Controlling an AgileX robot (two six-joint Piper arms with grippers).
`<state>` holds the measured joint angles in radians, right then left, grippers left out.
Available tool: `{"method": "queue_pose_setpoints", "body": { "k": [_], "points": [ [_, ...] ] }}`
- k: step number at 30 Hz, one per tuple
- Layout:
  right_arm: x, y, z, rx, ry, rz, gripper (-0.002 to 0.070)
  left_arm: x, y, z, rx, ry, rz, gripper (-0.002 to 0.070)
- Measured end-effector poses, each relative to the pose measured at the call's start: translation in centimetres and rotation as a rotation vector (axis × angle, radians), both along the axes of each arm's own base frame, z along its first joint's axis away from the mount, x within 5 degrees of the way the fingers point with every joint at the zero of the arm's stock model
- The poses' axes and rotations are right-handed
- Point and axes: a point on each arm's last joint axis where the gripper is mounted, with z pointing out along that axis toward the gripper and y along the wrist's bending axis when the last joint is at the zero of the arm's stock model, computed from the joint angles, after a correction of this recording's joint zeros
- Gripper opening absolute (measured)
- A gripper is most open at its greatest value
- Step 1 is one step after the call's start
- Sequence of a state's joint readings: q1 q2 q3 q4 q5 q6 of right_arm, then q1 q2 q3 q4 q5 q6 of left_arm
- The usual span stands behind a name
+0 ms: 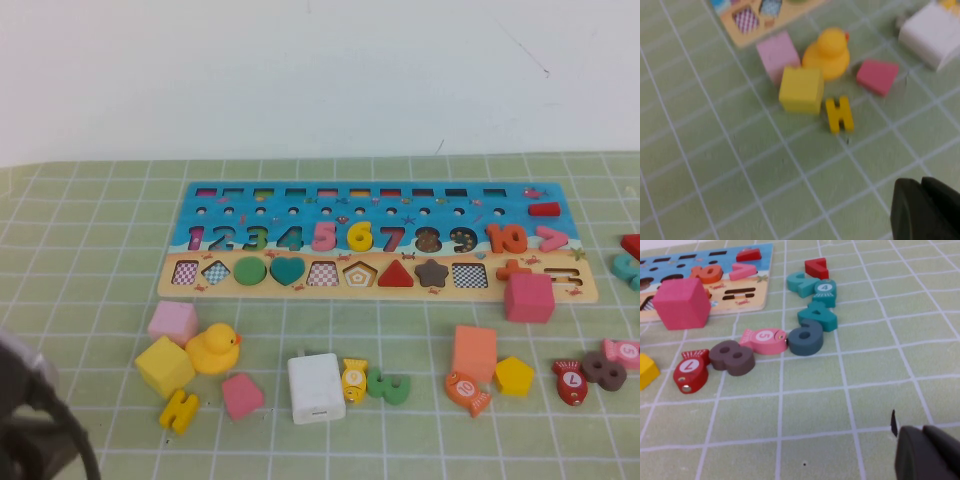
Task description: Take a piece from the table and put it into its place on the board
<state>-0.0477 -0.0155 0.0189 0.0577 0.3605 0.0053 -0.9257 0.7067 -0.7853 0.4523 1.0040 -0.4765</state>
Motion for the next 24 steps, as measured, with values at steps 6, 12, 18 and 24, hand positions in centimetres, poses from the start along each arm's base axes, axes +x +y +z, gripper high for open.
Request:
{"method": "queue_pose_setpoints", "body": {
  "k": [6, 12, 18, 24],
  "points": [
    [0.0, 0.0, 0.0, 0.000, 0.000, 0.000, -0.0003, -0.4, 0.6, -1.3, -0.002, 0.029, 0.012, -0.0001],
    [0.0, 0.0, 0.0, 0.000, 0.000, 0.000, -0.0003, -1.5, 3.3, -1.1, -0.240, -0.292, 0.042, -0.0002],
    [0.0, 0.0, 0.0, 0.000, 0.000, 0.000, -0.0003, -3.9, 5.7, -4.8, -0.276, -0.592, 0.193, -0.0001],
    [0.0, 0.0, 0.0, 0.000, 0.000, 0.000, -0.0003, -4.5, 6.5, -11.7, -0.207, -0.591, 0.335, -0.0002]
  ]
}}
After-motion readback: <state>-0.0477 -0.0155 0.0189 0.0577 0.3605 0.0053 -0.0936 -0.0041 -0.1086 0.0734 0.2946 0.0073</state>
